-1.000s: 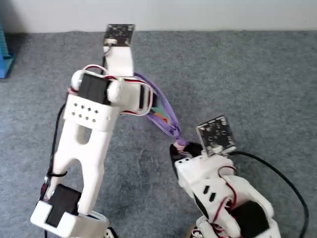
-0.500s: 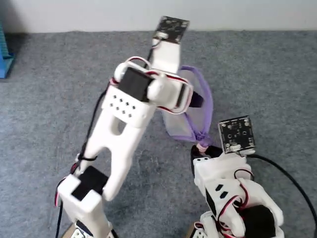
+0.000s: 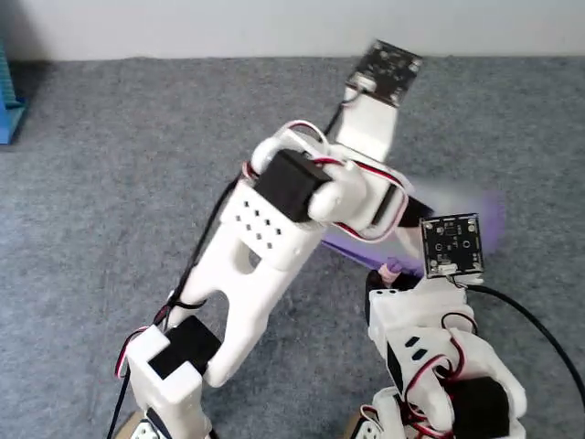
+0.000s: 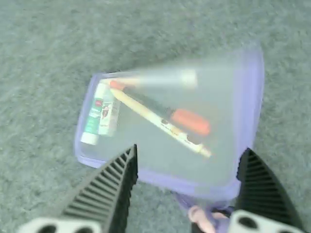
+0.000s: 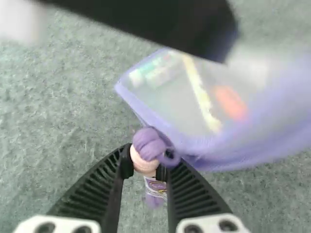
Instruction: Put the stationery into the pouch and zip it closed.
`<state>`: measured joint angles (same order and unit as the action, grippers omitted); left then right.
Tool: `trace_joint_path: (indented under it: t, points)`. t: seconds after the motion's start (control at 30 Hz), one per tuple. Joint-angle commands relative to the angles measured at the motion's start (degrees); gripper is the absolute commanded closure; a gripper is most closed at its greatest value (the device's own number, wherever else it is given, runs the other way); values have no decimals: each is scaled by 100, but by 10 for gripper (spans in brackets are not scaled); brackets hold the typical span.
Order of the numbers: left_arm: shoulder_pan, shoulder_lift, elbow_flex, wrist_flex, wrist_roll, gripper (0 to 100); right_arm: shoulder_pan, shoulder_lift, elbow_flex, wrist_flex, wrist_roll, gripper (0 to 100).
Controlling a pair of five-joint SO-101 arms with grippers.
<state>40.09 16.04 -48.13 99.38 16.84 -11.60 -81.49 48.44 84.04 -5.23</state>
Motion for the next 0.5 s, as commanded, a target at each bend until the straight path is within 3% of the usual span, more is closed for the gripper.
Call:
trace_joint_path:
  t: [0.0,0.23,0.47]
  points:
    - [-114,-114,-277,114,-9,681,189,-40,-264,-40,62,991]
    - [-1134,-774,48,123,62,681,470,-40,-396,-154,202,991]
    - [-1407,-2207,2387,114,-316,678,593,13,-589,-699,1090,991]
